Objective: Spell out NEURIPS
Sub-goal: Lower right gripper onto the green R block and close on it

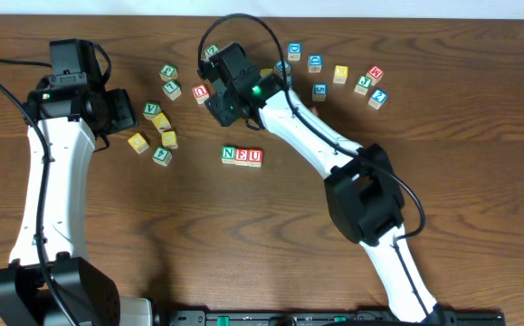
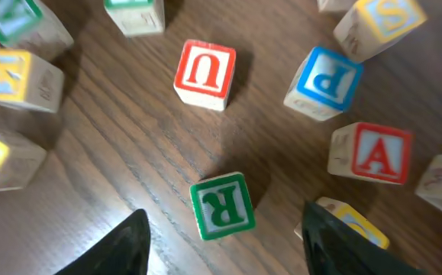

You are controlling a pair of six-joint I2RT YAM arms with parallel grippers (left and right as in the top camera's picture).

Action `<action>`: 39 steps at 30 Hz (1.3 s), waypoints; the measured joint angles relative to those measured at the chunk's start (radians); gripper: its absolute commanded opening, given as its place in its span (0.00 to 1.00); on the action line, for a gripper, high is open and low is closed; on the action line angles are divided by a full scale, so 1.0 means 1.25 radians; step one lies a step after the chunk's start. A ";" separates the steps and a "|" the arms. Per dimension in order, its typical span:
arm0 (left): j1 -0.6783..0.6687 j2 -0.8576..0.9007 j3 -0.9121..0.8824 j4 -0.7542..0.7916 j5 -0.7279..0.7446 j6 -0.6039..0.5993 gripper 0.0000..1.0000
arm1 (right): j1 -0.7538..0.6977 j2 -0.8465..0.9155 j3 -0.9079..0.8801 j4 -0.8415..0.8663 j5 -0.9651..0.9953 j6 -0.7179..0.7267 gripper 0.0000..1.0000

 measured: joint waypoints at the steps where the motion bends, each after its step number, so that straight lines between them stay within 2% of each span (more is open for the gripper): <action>1: 0.000 0.000 0.000 0.000 0.002 0.000 0.68 | 0.000 0.011 0.000 0.002 0.000 -0.007 0.59; 7: 0.000 0.000 0.000 0.000 0.002 0.000 0.68 | 0.000 0.041 0.000 0.015 0.000 -0.022 0.59; 14: 0.000 0.000 0.000 0.000 0.002 0.000 0.68 | 0.000 0.047 -0.001 0.019 0.000 -0.028 0.47; 22: 0.000 0.000 0.000 0.000 0.002 0.000 0.68 | 0.000 0.059 -0.001 0.020 0.000 -0.029 0.46; 30: 0.000 0.000 0.000 -0.001 0.002 0.000 0.68 | 0.000 0.072 -0.001 0.024 0.001 -0.029 0.36; 35: 0.000 0.000 0.000 -0.001 0.002 0.000 0.68 | 0.000 0.076 -0.001 0.031 0.001 -0.028 0.26; 39: 0.000 0.000 0.000 -0.001 0.002 0.000 0.68 | 0.000 0.078 -0.001 0.033 0.001 -0.024 0.26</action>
